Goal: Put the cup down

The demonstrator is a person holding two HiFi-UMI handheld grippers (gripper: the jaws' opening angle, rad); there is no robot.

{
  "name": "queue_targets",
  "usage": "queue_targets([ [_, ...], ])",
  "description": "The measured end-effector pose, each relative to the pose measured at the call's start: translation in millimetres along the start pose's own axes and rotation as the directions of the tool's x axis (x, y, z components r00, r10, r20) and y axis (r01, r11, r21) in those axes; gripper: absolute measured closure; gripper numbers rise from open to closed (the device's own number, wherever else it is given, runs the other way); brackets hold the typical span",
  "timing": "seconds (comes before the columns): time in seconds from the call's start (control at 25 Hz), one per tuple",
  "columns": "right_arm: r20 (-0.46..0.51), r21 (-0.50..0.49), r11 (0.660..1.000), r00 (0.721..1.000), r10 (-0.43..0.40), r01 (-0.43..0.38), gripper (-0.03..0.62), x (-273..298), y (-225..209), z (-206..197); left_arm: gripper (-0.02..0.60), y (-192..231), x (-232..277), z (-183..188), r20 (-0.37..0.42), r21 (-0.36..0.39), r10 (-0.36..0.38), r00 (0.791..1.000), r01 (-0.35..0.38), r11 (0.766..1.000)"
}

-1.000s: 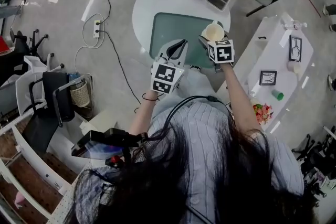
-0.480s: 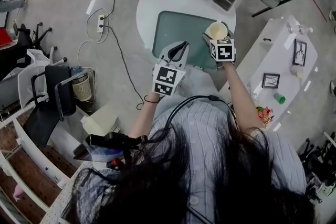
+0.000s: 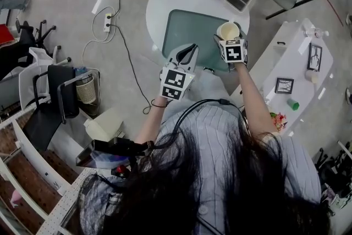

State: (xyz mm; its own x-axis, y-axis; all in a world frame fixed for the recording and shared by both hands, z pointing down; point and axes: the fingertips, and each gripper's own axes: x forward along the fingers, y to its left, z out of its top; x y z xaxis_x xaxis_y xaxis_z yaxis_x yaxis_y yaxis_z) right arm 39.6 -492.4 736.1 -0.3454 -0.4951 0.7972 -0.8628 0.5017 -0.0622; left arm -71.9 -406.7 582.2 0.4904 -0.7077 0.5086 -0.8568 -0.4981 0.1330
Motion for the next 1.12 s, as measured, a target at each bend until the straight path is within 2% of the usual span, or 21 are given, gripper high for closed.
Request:
queue_targets([
  [0.12,-0.008,0.003,1.0,1.0,-0.024,0.024,0.168,-4,-3,2,0.551,2,-6,0,-0.001,0.005,0.005,1.0,-0.005,1.0],
  [0.28,0.029,0.057,0.997,0.999,-0.045,0.044,0.168,-16,-5,6,0.551,5,-17,-2,0.003,0.003,0.014,1.0,-0.014,1.0],
  [0.6,0.141,0.146,0.989,0.989,-0.043,0.022,0.169,-59,1,18,0.551,6,-34,-8,0.018,0.0,0.017,1.0,-0.017,1.0],
  [0.8,0.245,0.213,0.977,0.969,-0.038,-0.016,0.169,-98,14,31,0.551,2,-44,-6,0.037,0.017,-0.002,0.999,0.001,1.0],
  [1.12,0.373,0.346,0.937,0.923,-0.091,-0.048,0.169,-156,43,48,0.551,2,-72,-1,0.084,0.045,-0.029,0.996,0.026,0.999],
])
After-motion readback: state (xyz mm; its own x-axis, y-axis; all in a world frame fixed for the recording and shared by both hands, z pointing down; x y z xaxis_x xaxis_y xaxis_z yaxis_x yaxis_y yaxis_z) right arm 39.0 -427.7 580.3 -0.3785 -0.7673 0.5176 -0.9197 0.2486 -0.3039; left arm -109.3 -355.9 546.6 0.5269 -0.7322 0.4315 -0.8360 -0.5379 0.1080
